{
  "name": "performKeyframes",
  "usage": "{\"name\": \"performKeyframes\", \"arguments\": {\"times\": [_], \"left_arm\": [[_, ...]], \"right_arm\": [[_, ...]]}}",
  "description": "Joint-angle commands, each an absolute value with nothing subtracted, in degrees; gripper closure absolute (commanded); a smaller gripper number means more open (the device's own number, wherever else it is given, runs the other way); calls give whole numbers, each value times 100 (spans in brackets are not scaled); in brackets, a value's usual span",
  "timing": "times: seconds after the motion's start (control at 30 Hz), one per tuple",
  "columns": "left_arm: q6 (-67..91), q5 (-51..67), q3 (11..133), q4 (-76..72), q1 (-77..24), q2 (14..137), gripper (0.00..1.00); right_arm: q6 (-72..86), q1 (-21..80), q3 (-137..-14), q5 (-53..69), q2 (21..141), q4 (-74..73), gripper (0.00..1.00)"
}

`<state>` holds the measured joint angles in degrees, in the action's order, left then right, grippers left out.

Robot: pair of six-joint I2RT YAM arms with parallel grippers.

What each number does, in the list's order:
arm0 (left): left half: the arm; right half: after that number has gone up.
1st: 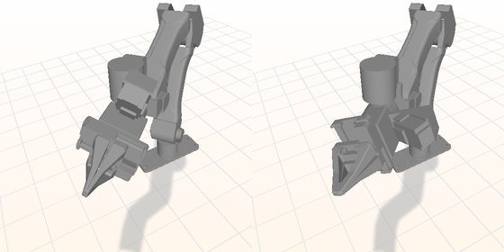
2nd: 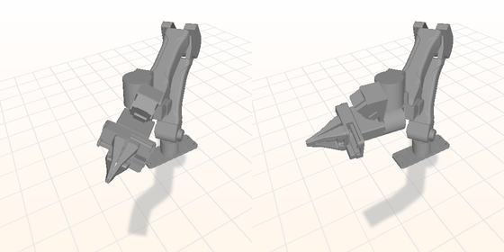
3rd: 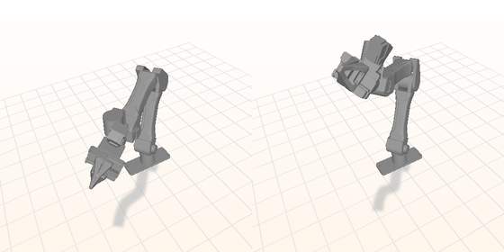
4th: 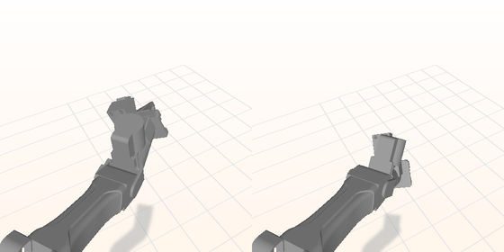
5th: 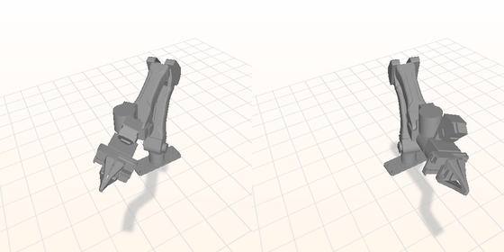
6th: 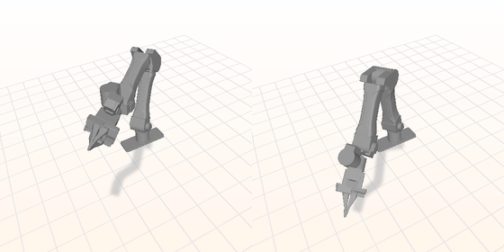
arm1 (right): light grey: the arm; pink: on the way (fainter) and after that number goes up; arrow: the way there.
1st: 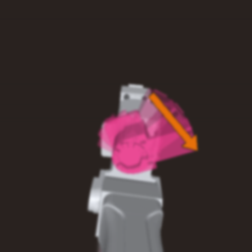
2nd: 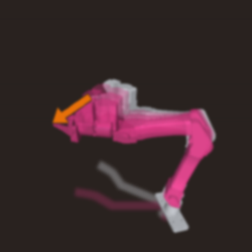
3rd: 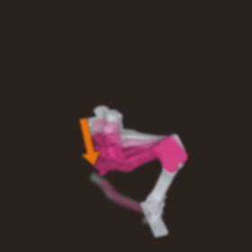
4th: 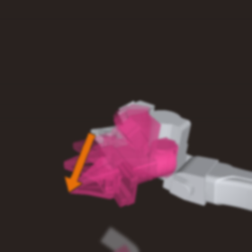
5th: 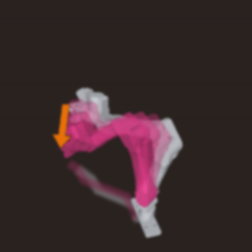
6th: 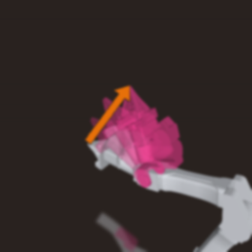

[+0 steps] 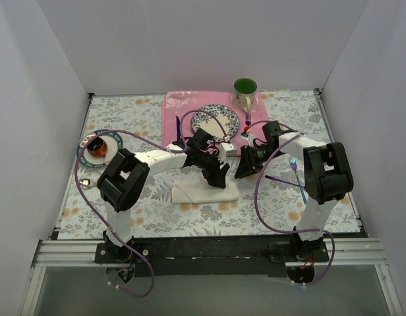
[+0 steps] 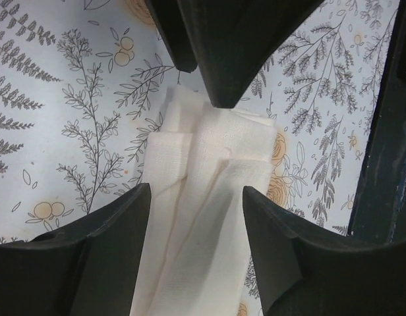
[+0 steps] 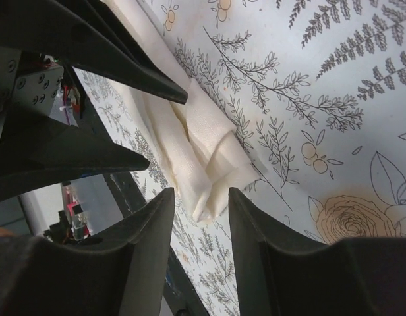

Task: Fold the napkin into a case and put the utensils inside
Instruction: Stuff the top corner of the smaller-rectangle-folded napkin at the center of the board.

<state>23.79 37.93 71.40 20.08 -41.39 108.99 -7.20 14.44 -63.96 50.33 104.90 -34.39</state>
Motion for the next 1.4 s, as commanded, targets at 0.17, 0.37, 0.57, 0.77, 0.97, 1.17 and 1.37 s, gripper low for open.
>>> {"name": "performKeyframes", "arguments": {"times": [0.17, 0.37, 0.57, 0.77, 0.97, 1.17, 1.37], "left_arm": [[2197, 4149, 7356, 1732, -4192, 10898, 38], [1978, 4306, 7357, 1732, -4219, 10899, 41], [1706, 4263, 7313, 1740, -4245, 10934, 42], [1415, 4175, 7313, 1731, -4271, 11048, 42], [1240, 4166, 7269, 1652, -4289, 11065, 42], [1178, 4289, 7146, 1442, -4298, 10899, 42], [1038, 4447, 7005, 1336, -4307, 10688, 47]], "right_arm": [[-519, 1354, -6557, 5352, 10652, -3604, 56], [-475, 1283, -6627, 5449, 10723, -3621, 58], [-492, 1257, -6688, 5519, 10784, -3656, 58], [-492, 1231, -6724, 5590, 10828, -3683, 58], [-492, 1195, -6715, 5616, 10837, -3683, 58], [-527, 1169, -6724, 5634, 10854, -3709, 58], [-536, 1151, -6776, 5660, 10916, -3735, 57]]}}
